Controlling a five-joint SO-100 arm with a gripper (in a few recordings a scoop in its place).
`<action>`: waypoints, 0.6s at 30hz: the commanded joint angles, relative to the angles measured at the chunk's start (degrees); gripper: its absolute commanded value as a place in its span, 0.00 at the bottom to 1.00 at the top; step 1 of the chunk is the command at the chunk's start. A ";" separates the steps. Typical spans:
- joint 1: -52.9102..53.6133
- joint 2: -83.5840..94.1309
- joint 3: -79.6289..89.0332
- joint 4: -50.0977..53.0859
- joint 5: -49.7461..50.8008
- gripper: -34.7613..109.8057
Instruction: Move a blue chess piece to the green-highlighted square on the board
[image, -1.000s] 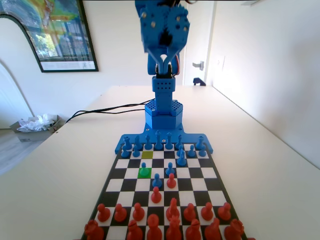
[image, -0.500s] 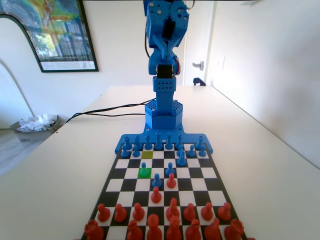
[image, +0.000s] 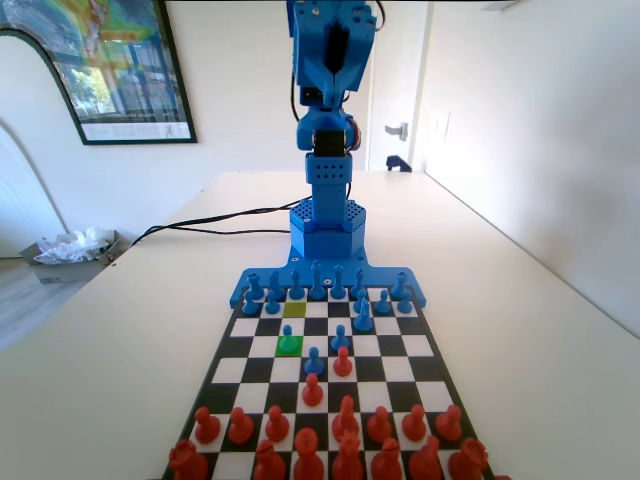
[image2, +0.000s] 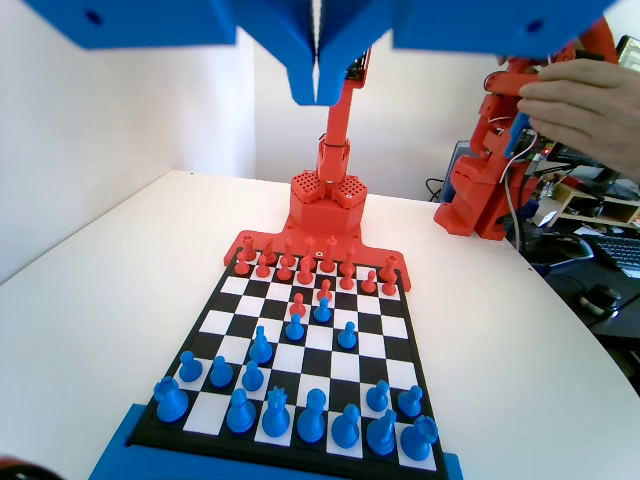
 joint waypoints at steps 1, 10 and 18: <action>1.05 1.32 0.44 -0.88 -0.70 0.27; 1.05 1.32 0.44 -0.88 -0.44 0.30; 1.05 1.32 0.44 -0.88 -0.44 0.30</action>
